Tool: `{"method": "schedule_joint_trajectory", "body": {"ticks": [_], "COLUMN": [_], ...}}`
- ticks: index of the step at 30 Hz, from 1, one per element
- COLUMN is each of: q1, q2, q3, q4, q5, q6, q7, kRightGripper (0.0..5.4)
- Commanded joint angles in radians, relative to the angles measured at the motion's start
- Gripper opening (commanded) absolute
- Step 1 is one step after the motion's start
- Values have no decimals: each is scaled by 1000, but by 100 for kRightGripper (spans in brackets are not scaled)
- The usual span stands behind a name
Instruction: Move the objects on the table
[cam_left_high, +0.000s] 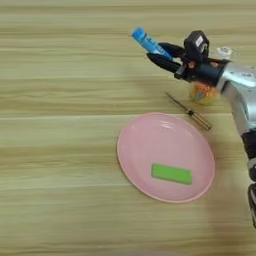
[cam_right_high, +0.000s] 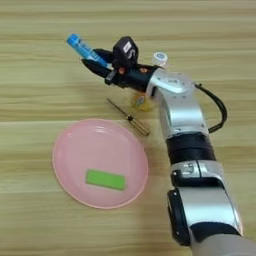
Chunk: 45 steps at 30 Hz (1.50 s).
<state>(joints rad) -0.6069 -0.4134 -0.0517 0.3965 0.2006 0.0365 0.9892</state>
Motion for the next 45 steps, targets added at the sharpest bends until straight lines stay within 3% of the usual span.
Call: {"method": "schedule_joint_trajectory", "body": {"ticks": [1, 12, 19, 33, 45], "q1": [-24, 122, 183, 215, 214], "q2": [-88, -187, -211, -216, -209], "q3": [-25, -1, 42, 127, 166], "q4": [-108, -163, -102, 29, 80], "q5": [36, 4, -52, -165, -215], "q6": [-18, -127, -205, -315, -360], "q7": [48, 185, 225, 239, 234], "kRightGripper": [142, 142, 142, 142, 142]}}
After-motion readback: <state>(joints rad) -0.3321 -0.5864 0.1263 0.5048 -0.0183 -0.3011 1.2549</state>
